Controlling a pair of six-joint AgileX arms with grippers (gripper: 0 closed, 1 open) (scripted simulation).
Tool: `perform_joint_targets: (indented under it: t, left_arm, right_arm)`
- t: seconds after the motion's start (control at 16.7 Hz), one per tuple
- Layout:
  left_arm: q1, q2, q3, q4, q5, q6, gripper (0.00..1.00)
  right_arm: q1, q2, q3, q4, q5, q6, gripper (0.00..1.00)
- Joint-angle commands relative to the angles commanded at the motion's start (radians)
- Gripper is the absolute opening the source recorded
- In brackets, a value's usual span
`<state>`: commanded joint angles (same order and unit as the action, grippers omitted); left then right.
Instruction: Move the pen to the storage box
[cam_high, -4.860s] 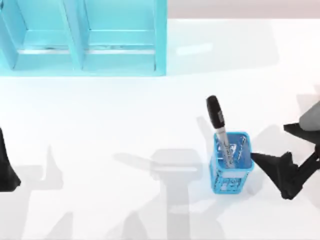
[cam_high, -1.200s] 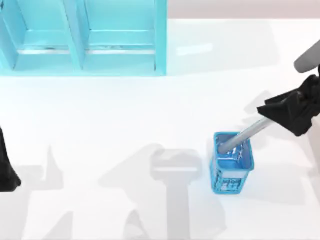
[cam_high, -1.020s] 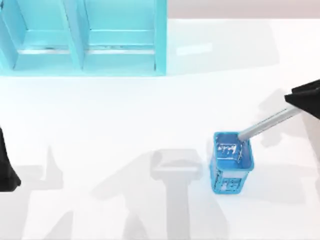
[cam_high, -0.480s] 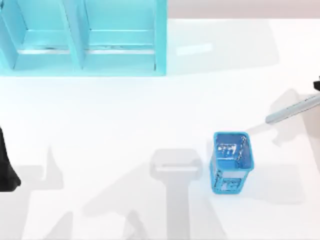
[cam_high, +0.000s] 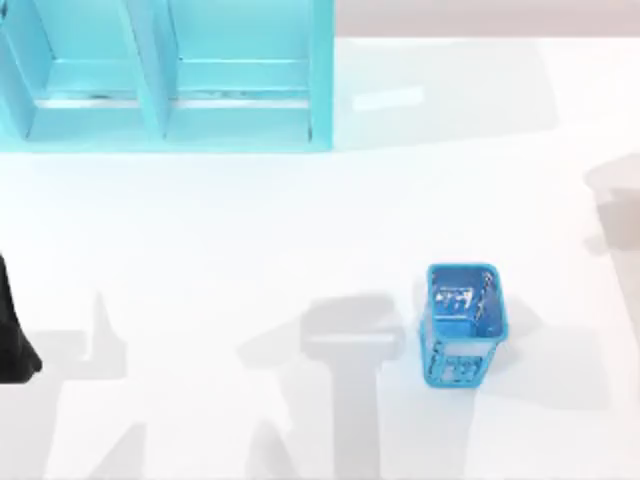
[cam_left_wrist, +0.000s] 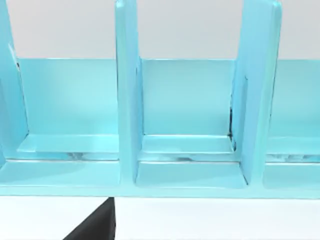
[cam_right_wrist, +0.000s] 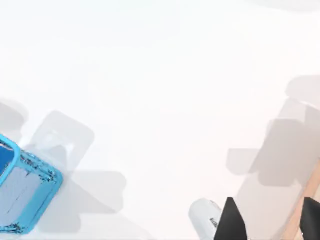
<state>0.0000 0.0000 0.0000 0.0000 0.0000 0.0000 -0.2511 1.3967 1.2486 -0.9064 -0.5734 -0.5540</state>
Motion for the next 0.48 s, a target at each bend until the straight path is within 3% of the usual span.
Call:
perform_joint_targets:
  t: [0.3,0.48]
  left_arm:
    - [0.0,0.0,0.0,0.0,0.0,0.0,1.0]
    - [0.0,0.0,0.0,0.0,0.0,0.0,1.0]
  right_arm:
    - [-0.121,0.096,0.295,-0.314,0.274,-0.053,0.0]
    - [-0.165,0.116,0.369,-0.388,0.349,-0.062,0.0]
